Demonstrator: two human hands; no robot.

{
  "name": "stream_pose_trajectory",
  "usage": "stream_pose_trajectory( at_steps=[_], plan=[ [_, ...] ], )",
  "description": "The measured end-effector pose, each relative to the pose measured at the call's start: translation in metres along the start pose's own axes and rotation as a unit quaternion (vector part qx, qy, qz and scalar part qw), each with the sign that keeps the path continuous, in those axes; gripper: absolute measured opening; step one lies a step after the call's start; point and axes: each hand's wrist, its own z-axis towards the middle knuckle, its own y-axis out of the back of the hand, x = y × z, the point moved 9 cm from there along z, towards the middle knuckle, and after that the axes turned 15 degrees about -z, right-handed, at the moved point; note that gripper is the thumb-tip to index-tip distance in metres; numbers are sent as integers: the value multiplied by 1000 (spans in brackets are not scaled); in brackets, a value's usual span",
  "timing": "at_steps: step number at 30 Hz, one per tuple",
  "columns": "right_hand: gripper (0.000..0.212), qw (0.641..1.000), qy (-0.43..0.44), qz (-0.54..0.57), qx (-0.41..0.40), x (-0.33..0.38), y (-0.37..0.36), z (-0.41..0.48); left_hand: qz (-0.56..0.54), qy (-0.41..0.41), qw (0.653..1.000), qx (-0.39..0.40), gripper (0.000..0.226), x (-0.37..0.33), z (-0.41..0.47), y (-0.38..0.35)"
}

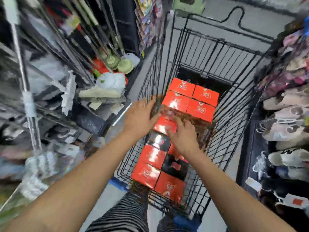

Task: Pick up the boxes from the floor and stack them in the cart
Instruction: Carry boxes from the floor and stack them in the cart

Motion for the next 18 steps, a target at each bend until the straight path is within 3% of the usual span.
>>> stream_pose_trajectory(
  at_steps=[3, 5, 11, 18],
  plan=[
    [76, 991, 99, -87, -4, 42, -5, -35, 110, 69, 991, -20, 69, 23, -69, 20],
    [63, 976, 162, -146, -7, 68, -10, -60, 126, 119, 984, -48, 67, 40, -120, 32],
    [55, 912, 326, -249, -27, 154, -41, -150, 115, 307, 936, -131, 71, 101, -290, 52],
    [63, 808, 491, -325, 3, 267, -119, -301, 62, 489, 845, -210, 72, 173, -525, 43]
  ],
)
